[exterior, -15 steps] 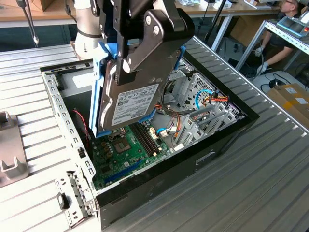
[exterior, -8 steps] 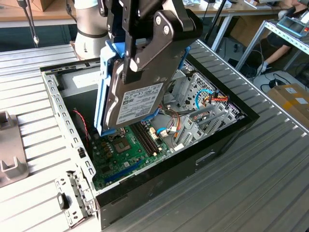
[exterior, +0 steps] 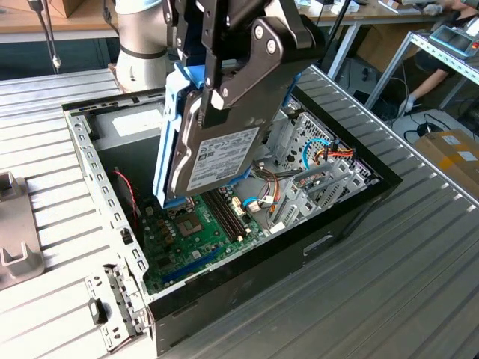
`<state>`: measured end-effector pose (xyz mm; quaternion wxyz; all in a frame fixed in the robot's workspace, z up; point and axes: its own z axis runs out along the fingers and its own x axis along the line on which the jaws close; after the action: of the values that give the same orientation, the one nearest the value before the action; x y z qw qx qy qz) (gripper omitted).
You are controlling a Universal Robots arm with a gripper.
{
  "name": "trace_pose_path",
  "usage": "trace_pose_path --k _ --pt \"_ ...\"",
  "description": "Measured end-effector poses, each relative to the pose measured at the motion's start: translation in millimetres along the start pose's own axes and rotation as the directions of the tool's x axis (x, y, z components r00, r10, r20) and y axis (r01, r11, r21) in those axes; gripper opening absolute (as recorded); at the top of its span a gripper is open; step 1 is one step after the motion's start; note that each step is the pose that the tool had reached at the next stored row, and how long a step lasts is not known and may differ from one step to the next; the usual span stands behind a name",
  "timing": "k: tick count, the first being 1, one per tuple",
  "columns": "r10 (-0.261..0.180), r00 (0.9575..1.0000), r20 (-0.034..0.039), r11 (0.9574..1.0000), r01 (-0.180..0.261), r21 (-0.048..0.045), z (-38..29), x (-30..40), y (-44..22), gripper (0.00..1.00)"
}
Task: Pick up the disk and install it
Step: 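Pick up the disk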
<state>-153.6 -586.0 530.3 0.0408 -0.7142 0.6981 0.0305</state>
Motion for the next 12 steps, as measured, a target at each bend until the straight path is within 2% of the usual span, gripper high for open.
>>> trace_pose_path --k 12 --pt "0.0 1.0 0.0 1.0 0.0 0.0 1.1 0.7 -7.4 0.37"
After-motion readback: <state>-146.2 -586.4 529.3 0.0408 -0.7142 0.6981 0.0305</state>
